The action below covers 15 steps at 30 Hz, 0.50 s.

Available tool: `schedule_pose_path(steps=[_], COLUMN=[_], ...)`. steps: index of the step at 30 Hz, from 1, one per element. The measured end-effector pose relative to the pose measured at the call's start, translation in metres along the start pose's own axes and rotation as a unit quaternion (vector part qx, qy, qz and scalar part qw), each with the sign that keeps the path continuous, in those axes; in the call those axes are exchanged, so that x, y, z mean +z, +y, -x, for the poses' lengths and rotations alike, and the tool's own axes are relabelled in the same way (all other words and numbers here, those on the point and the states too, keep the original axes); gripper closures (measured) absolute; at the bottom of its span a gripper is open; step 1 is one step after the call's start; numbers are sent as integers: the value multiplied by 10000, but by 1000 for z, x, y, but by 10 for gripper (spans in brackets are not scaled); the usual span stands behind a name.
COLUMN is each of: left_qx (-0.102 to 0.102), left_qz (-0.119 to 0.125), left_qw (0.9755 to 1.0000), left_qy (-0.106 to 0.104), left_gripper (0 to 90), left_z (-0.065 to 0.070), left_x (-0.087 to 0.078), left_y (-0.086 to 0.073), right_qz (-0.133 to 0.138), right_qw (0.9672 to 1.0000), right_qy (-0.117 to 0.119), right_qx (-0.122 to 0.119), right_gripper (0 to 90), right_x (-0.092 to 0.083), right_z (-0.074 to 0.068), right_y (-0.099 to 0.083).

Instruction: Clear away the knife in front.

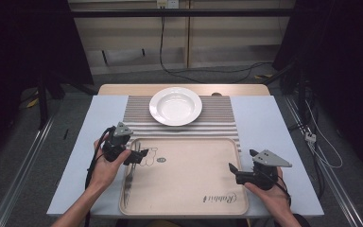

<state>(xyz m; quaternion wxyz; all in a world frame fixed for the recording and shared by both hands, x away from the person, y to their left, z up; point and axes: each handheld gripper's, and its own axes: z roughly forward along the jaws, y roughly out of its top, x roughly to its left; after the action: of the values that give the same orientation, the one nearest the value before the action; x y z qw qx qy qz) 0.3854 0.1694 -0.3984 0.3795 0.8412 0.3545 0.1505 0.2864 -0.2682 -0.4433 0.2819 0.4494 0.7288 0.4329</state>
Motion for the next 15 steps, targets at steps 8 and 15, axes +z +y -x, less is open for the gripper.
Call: schedule_pose_path(steps=[8, 15], left_qx=[-110, -195], left_qz=[425, 524], left_qw=[9983, 9975], left_qy=[382, 421], left_gripper=[72, 73], left_z=[5, 15], left_x=[-18, -33], left_y=[-22, -42], right_qz=[-18, -31], right_qw=[10000, 10000], right_qy=[-2, -9], right_qx=[9, 48], right_gripper=[86, 86], right_x=[0, 0], right_z=[0, 0], right_y=[-1, -1])
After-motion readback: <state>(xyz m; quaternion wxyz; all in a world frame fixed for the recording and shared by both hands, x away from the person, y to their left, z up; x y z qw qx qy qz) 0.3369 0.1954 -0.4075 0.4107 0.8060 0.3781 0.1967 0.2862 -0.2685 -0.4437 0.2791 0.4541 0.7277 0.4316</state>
